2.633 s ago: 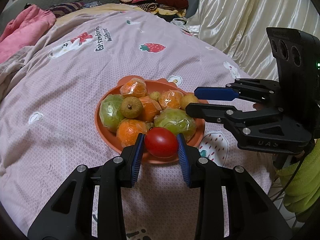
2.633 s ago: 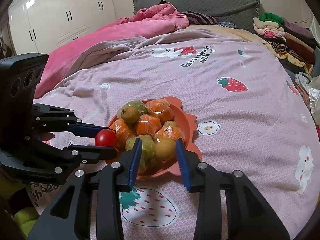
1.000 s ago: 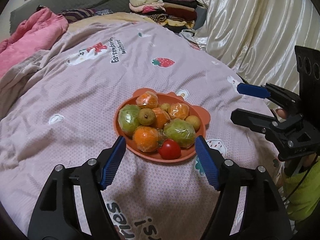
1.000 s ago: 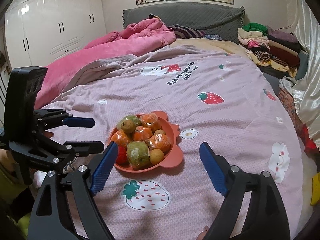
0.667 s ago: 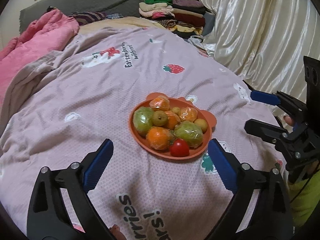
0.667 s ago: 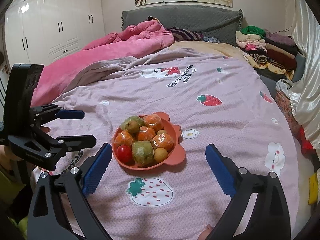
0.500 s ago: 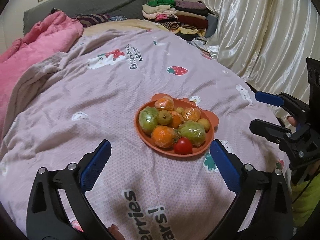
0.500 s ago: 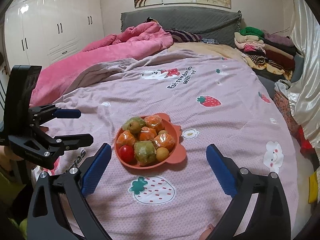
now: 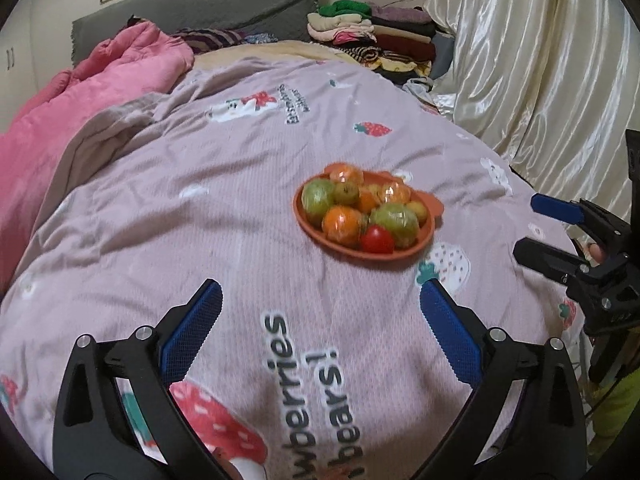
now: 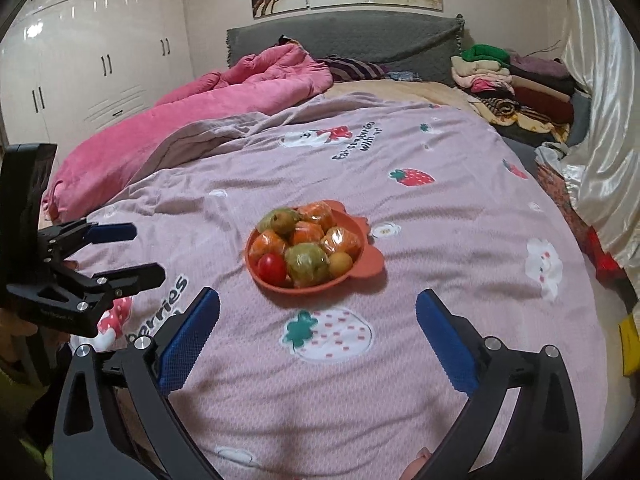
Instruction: Organize fruits
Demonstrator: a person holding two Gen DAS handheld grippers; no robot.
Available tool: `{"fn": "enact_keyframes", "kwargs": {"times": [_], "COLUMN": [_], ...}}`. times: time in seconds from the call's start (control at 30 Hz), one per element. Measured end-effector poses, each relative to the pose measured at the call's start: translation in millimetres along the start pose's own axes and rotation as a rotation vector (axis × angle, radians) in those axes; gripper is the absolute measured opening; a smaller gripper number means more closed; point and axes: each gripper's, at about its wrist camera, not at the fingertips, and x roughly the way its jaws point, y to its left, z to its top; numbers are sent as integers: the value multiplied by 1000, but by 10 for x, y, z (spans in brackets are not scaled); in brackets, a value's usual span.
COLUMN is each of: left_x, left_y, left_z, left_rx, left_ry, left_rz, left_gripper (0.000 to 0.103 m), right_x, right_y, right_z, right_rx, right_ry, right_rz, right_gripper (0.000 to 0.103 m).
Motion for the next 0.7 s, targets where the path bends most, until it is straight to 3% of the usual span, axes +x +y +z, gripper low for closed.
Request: {"fn": "enact_keyframes", "kwargs": {"times": [0.7], "left_x": [-84], "left_y": [-116], "left_z": [-398], "left_rx": [-32], "left_ry": [3], "left_rz": [21], "left_gripper": [93], "right_x": [-57], "right_y": [89], "right_z": [-532], "right_rx": [98], "right_ry": [31], "right_rz": [-26], "right_gripper": [98]}}
